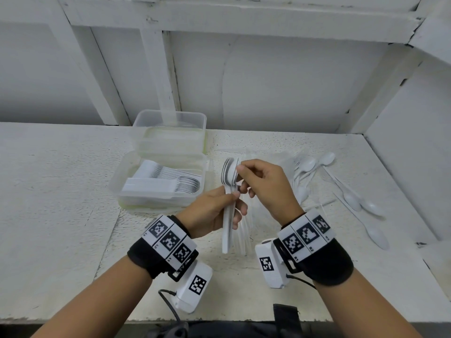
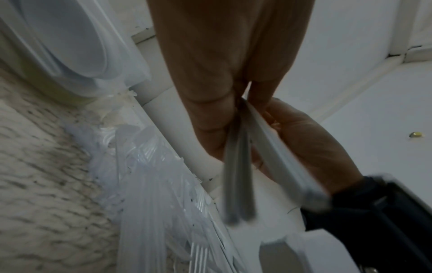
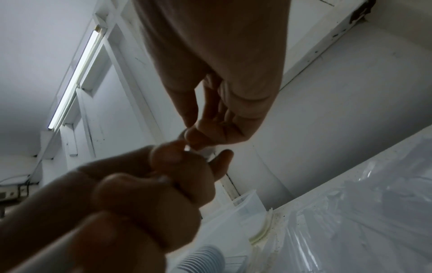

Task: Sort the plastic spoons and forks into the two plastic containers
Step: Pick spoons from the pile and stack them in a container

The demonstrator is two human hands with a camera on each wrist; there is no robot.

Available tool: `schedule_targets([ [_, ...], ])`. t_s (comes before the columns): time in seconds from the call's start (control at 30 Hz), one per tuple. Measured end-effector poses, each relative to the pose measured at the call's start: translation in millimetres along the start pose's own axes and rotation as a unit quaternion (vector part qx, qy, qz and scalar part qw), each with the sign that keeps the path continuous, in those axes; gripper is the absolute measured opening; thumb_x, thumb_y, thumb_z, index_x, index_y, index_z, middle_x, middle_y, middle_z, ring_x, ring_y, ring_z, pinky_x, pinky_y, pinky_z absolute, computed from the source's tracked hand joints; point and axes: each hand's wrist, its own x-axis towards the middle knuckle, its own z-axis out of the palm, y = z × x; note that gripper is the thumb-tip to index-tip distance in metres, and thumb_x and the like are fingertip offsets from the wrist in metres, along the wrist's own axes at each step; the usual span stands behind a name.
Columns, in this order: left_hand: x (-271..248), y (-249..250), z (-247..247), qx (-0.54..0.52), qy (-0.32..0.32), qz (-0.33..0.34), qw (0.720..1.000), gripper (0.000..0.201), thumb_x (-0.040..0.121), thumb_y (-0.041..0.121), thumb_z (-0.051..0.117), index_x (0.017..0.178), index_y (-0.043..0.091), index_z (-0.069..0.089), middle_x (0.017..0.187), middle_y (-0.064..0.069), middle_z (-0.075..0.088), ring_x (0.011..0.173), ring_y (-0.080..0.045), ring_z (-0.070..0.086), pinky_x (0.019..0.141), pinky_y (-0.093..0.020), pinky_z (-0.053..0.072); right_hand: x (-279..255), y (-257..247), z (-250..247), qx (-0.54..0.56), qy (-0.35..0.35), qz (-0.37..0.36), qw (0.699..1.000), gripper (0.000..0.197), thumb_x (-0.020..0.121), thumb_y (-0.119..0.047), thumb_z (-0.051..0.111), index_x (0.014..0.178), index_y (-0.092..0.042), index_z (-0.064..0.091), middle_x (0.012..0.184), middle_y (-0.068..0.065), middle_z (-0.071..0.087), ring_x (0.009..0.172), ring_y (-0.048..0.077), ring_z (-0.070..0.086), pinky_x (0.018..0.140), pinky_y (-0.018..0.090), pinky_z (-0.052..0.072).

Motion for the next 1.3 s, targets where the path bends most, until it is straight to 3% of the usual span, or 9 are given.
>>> schedule_targets([
  [0.2, -2, 8, -7, 0.09, -0.058, -0.043, 0.993, 0.02, 0.098, 0.019, 0.041, 0.11, 0.003, 0.04, 0.059, -0.004, 0.062, 0.049, -0.016, 0.059, 0.055, -0.025, 0.051, 4, -1, -4, -0.067, 0.01, -0.022, 0.997, 0.008, 0.091, -0.026, 0.057, 0.088, -0.019, 0.057, 0.079, -0.008, 0.059, 0.067, 0.005, 0.053, 0.064, 0.02, 0.041],
  [0.37, -2, 17, -2, 0.192, -0.093, -0.051, 0.976, 0.021, 0.094, 0.023, 0.05, 0.086, 0.006, 0.042, 0.057, -0.001, 0.064, 0.045, -0.013, 0.059, 0.047, -0.022, 0.045, 13, -4, -5, -0.151, -0.066, -0.052, 0.985, 0.022, 0.092, -0.036, 0.052, 0.113, -0.03, 0.049, 0.11, -0.011, 0.053, 0.098, 0.007, 0.051, 0.083, 0.022, 0.042],
  [0.57, -3, 20, 4, 0.178, -0.006, -0.032, 0.983, 0.015, 0.086, 0.019, 0.058, 0.084, 0.01, 0.046, 0.043, -0.006, 0.057, 0.027, -0.013, 0.048, 0.035, -0.018, 0.04, 19, -4, -5, -0.09, -0.07, -0.064, 0.991, 0.03, 0.092, -0.033, 0.053, 0.07, -0.014, 0.058, 0.052, -0.019, 0.054, 0.051, -0.004, 0.049, 0.056, 0.008, 0.036],
  [0.87, -10, 15, -14, 0.247, 0.071, -0.006, 0.966, 0.024, 0.092, 0.03, 0.05, 0.079, 0.011, 0.051, 0.044, 0.006, 0.048, 0.031, -0.009, 0.038, 0.036, -0.016, 0.032, 28, -1, -12, -0.081, 0.106, -0.098, 0.986, 0.031, 0.093, -0.029, 0.055, 0.068, -0.011, 0.053, 0.058, -0.011, 0.048, 0.051, -0.005, 0.045, 0.055, 0.007, 0.036],
  [1.0, -17, 22, -34, 0.308, 0.1, 0.011, 0.946, 0.029, 0.096, 0.032, 0.043, 0.077, 0.012, 0.051, 0.045, 0.012, 0.04, 0.039, -0.005, 0.028, 0.038, -0.016, 0.023, 31, 4, -18, -0.137, 0.069, -0.101, 0.983, 0.035, 0.094, -0.039, 0.048, 0.074, -0.012, 0.058, 0.062, -0.009, 0.052, 0.055, 0.0, 0.045, 0.057, 0.018, 0.039],
  [1.1, -19, 34, -51, 0.379, 0.107, 0.016, 0.919, 0.032, 0.096, 0.033, 0.044, 0.072, 0.013, 0.052, 0.043, 0.011, 0.041, 0.039, -0.004, 0.03, 0.038, -0.017, 0.026, 31, 10, -19, -0.288, -0.011, -0.178, 0.941, 0.047, 0.089, -0.057, 0.04, 0.092, -0.019, 0.068, 0.086, -0.003, 0.064, 0.081, 0.013, 0.055, 0.073, 0.03, 0.042],
  [1.17, -21, 42, -62, 0.416, 0.088, -0.001, 0.905, 0.035, 0.094, 0.038, 0.048, 0.072, 0.013, 0.054, 0.042, 0.011, 0.041, 0.039, -0.004, 0.031, 0.04, -0.017, 0.028, 32, 10, -18, -0.395, -0.076, -0.284, 0.87, 0.049, 0.084, -0.06, 0.039, 0.098, -0.026, 0.07, 0.096, -0.005, 0.065, 0.091, 0.018, 0.056, 0.076, 0.036, 0.041],
  [1.23, -24, 51, -72, 0.431, 0.061, -0.021, 0.9, 0.043, 0.085, 0.054, 0.053, 0.072, 0.013, 0.056, 0.041, 0.01, 0.04, 0.039, -0.004, 0.031, 0.041, -0.017, 0.028, 32, 11, -12, -0.468, -0.122, -0.378, 0.79, 0.043, 0.082, -0.053, 0.043, 0.098, -0.025, 0.071, 0.091, -0.006, 0.068, 0.084, 0.02, 0.062, 0.068, 0.036, 0.045],
  [1.3, -26, 59, -80, 0.432, 0.043, -0.035, 0.9, 0.051, 0.069, 0.065, 0.054, 0.069, 0.015, 0.058, 0.042, 0.009, 0.039, 0.039, -0.005, 0.031, 0.04, -0.016, 0.027, 32, 13, -2, -0.473, -0.15, -0.413, 0.764, 0.039, 0.083, -0.043, 0.044, 0.095, -0.02, 0.072, 0.082, -0.006, 0.069, 0.073, 0.019, 0.065, 0.059, 0.03, 0.046],
])
